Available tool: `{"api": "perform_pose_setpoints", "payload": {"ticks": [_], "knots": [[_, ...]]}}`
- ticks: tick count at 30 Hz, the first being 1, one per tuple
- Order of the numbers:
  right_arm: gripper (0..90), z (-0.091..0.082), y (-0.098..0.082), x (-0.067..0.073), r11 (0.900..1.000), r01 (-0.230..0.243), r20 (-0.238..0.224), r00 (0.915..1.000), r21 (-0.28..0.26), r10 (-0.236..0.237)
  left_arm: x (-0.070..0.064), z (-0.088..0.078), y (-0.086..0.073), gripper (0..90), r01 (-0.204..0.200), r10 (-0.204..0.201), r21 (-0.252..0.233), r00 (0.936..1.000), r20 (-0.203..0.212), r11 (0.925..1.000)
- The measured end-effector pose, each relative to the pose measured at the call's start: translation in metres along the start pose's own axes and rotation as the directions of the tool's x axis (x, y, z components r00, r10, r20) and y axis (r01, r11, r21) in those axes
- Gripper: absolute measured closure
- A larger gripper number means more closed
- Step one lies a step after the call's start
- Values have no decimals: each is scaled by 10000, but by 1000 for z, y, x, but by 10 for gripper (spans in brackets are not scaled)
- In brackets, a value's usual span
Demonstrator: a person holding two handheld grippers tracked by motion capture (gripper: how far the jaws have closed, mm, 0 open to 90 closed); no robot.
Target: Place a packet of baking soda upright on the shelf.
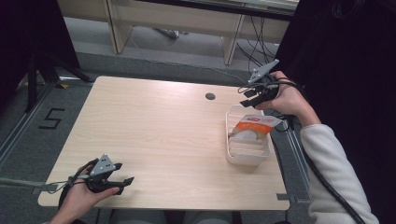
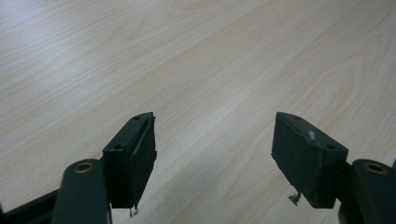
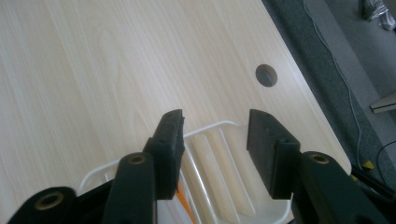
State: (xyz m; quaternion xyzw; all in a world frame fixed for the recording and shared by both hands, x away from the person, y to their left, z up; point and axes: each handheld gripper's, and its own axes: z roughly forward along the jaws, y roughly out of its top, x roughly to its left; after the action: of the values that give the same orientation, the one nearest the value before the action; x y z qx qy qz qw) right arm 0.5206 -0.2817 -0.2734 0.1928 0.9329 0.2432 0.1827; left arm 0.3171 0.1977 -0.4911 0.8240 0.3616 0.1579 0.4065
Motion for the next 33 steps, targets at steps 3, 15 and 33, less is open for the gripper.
{"api": "perform_pose_setpoints", "payload": {"ticks": [3, 15, 33], "knots": [[535, 1, -3, 7, 9996, -261, -4, 9997, -72, 261, 0, 0, 0, 300, 0, 0, -8, 10000, -2, 10000], [465, 8, -23, 47, 9299, -1936, -27, 9792, -3127, 2029, -1, 0, 0, 300, 65, -65, 45, 10000, -13, 10000], [457, 33, -55, 115, 8957, -1323, 149, 9881, -4246, 1530, 0, -1, 0, 300, -112, 113, 124, 9999, -40, 9999]]}}
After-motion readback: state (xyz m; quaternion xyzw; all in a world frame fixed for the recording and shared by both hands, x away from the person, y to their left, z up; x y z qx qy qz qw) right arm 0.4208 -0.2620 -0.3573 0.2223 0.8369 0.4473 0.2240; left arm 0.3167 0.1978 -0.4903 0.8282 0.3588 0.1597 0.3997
